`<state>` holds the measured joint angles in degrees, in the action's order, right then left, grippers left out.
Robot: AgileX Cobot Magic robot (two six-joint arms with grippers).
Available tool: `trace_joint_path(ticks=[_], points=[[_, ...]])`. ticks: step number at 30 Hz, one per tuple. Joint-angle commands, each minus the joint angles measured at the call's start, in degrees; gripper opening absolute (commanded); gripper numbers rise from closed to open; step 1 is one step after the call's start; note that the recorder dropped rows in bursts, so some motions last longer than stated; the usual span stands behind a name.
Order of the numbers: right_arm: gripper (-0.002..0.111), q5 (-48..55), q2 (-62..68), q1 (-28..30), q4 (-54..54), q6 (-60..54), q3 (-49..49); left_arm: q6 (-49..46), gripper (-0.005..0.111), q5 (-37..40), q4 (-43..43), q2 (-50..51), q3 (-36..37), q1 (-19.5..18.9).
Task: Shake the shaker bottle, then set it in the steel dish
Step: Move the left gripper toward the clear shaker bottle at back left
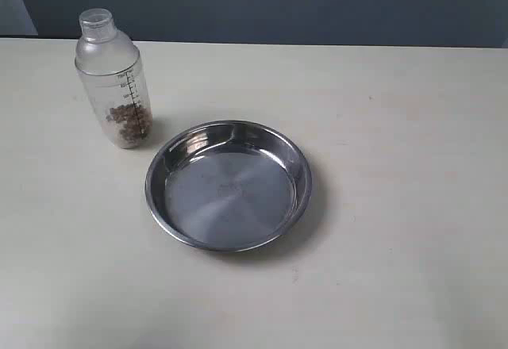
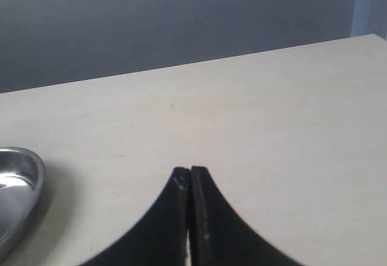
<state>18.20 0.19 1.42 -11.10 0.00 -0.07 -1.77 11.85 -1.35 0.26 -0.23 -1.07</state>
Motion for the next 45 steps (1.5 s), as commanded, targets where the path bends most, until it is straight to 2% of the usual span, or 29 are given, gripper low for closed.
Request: trace_joint_path(ticks=[1,9,17,21,23,25,27,32,35,41,45], points=[[-0.001,-0.8,-0.2,0.3,0.0,0.0,0.1,1.8,0.001,-9.0,-6.4,-0.3,0.2,-0.1],[-0.001,-0.8,-0.2,0.3,0.0,0.0,0.1,1.8,0.001,-16.2,-23.6,-0.3,0.2,-0.1],[-0.001,-0.8,-0.2,0.3,0.0,0.0,0.1,3.3,0.001,-20.1,-23.6,-0.3,0.2,-0.1],[-0.001,-0.8,-0.2,0.3,0.0,0.0,0.1,4.4,0.001,-26.8,-22.7,1.1,0.1,-0.1],[-0.001,-0.8,-0.2,0.3,0.0,0.0,0.1,4.1,0.001,-30.6,-17.2,5.8,-2.7,-0.1],[-0.001,-0.8,-0.2,0.3,0.0,0.0,0.1,4.1,0.001,-34.6,-4.8,13.0,-7.3,-0.1],[-0.001,-0.8,-0.2,0.3,0.0,0.0,0.1,4.1,0.001,-37.7,2.1,21.0,-13.3,-0.1],[-0.001,-0.8,-0.2,0.3,0.0,0.0,0.1,4.1,0.002,-41.7,4.4,44.4,-28.5,-0.1],[-0.001,-0.8,-0.2,0.3,0.0,0.0,0.1,4.9,0.007,-43.3,6.3,56.5,-34.4,0.0],[-0.001,-0.8,-0.2,0.3,0.0,0.0,0.1,13.4,0.017,-47.4,5.9,71.6,-38.8,0.0],[-0.001,-0.8,-0.2,0.3,0.0,0.0,0.1,13.5,0.019,-51.9,9.0,76.2,-38.8,0.0]])
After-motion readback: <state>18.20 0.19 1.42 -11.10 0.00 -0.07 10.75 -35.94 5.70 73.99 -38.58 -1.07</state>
